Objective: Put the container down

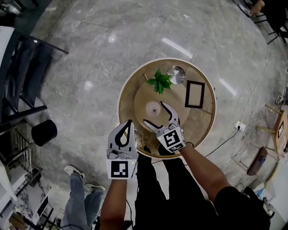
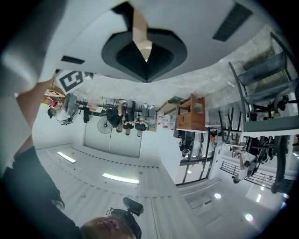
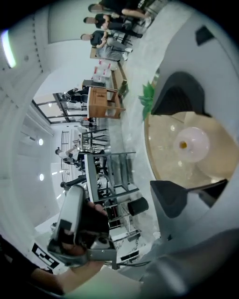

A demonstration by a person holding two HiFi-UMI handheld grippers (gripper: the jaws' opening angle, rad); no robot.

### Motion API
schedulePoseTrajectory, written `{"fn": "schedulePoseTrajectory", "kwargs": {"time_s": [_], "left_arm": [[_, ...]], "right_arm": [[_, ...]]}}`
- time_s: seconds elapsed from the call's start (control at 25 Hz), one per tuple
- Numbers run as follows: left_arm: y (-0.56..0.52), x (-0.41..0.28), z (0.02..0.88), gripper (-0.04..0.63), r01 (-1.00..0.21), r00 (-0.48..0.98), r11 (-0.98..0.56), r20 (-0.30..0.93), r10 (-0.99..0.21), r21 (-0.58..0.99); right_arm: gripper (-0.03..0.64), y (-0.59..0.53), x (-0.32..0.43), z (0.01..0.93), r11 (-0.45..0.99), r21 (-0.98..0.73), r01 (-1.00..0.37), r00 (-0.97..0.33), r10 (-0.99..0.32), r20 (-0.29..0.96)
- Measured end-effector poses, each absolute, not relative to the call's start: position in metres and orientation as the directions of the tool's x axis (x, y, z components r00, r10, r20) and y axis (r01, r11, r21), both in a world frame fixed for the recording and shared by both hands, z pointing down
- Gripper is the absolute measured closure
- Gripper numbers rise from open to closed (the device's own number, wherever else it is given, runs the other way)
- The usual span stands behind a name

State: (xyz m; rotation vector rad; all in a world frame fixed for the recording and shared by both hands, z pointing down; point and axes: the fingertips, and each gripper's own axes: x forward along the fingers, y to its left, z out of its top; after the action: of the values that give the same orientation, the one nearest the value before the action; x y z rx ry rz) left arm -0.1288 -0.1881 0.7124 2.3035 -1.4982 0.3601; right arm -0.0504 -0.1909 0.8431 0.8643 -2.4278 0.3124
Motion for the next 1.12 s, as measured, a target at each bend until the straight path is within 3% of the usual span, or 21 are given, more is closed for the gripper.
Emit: {"fn": "schedulePoseTrajectory", "kwargs": {"time_s": [0.32, 0.56, 0.84, 1.12], "left_arm": [[-0.194, -0.132, 0.587, 0.6, -0.944, 0.329, -0.307, 0.26, -0.908, 0.122], [-0.163, -0.135, 0.525, 0.6, -0.95, 0.306, -0.278, 0.247, -0.92, 0.143], [-0.146, -0.113, 0.481, 0.6, -0.936, 0.351, -0.336, 0.211, -0.913, 0.105], [-0.124, -0.084, 0.449, 0.6, -0.914, 0.402, -0.385, 0.166, -0.9, 0.129]], "right_arm": [[0.211, -0.177, -0.051, 0.63, 0.814, 0.07, -0.576, -0.755, -0.563, 0.335], [0.369, -0.14, -0.043, 0.526, 0.804, 0.085, -0.588, -0.758, -0.585, 0.288], [0.617, -0.137, -0.021, 0.443, 0.76, 0.106, -0.641, -0.736, -0.648, 0.195], [0.618, -0.13, -0.006, 0.383, 0.752, 0.218, -0.623, -0.74, -0.656, 0.147]]}}
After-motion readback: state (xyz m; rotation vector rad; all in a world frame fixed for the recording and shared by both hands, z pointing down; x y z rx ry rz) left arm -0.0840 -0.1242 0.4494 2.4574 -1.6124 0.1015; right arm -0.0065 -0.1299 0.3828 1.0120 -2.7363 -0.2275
